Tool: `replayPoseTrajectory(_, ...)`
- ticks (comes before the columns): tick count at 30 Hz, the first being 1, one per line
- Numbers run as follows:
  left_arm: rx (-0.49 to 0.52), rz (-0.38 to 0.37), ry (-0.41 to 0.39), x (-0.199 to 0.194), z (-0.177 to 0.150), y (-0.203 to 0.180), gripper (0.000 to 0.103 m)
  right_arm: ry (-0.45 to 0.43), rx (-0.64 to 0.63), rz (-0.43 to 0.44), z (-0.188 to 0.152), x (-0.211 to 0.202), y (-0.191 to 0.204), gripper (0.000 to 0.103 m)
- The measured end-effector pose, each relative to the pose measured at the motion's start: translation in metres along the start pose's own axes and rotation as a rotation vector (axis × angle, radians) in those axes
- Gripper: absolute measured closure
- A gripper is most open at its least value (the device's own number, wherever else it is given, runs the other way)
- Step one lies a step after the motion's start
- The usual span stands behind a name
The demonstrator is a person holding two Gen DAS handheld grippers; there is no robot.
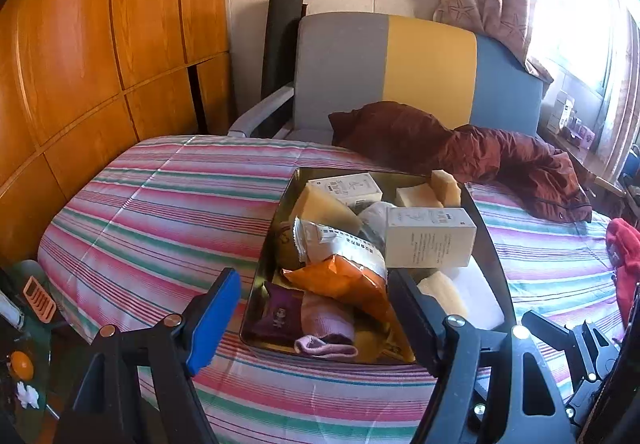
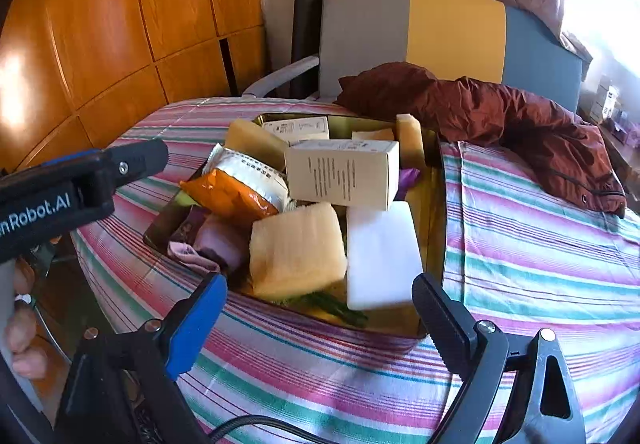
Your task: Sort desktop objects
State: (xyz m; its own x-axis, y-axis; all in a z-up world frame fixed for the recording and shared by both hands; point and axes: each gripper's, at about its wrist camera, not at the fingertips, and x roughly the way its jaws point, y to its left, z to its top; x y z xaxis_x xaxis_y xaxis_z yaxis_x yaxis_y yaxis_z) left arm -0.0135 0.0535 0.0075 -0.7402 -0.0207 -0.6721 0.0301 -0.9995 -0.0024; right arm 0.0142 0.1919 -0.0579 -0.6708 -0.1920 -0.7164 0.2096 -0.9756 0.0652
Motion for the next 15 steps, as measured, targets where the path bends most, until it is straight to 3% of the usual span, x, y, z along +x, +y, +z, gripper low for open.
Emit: replayPoseTrajectory(15, -0.003, -0.003, -0.01, 0.0043, -0.0027, 0.0049, 0.034, -0.005, -0.034, -0.041, -0.0014, 0.0022, 0.0061, 0.009)
